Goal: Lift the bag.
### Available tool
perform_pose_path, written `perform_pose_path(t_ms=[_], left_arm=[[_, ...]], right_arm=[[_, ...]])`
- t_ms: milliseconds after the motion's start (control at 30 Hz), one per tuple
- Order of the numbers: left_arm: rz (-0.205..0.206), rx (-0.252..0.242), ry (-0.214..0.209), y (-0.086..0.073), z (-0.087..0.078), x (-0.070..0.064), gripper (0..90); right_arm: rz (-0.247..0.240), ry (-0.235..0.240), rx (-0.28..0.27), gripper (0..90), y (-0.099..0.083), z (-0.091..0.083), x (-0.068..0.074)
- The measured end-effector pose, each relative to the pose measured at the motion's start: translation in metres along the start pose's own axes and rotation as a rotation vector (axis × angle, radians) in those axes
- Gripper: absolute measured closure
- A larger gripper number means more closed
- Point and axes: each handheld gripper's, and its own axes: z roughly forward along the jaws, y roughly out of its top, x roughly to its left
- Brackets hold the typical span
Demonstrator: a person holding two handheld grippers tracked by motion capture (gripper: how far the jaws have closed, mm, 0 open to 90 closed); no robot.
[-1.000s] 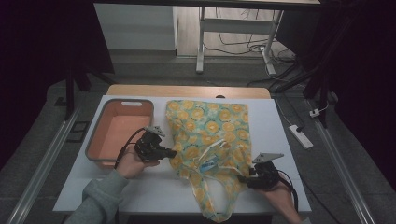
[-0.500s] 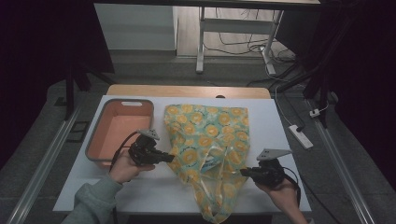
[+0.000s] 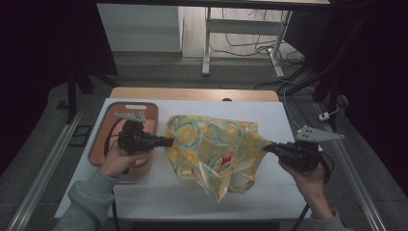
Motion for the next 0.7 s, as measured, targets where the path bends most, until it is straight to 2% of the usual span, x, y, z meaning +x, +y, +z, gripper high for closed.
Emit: perform_pose_path(t_ms=[233,333,367,400,433,500,567,633,700], left_arm=[[0.009,-0.117,0.015,0.029,-0.025,0.001,89.3],[0.027,-0.167,0.011,0.042,-0.037,-0.002,89.3],[0.038,-0.168,0.024,0.046,-0.039,-0.004,89.3],[0.046,-0.178,0.019,0.049,-0.041,-0.006,89.3],[0.049,-0.195,0.006,0.052,-0.044,-0.008,89.4],[0.054,-0.223,-0.018,0.056,-0.048,-0.009,89.4],[0.055,-0.227,-0.009,0.058,-0.048,-0.01,89.3],[0.055,-0.207,0.0,0.058,-0.042,-0.008,89.3],[0.047,-0.17,0.008,0.056,-0.029,-0.004,89.3]], right_arm=[[-0.007,-0.035,-0.098,90.0,0.047,-0.01,-0.013],[-0.004,-0.042,-0.157,90.0,0.068,-0.018,-0.018],[-0.004,-0.048,-0.175,90.0,0.074,-0.021,-0.018],[-0.015,-0.074,-0.171,90.0,0.08,-0.023,-0.018],[-0.02,-0.068,-0.19,90.0,0.084,-0.025,-0.018],[0.002,-0.041,-0.24,90.0,0.091,-0.031,-0.02],[-0.002,-0.057,-0.266,90.0,0.096,-0.034,-0.021],[0.0,-0.076,-0.243,90.0,0.096,-0.031,-0.024],[0.017,-0.096,-0.205,90.0,0.093,-0.022,-0.031]])
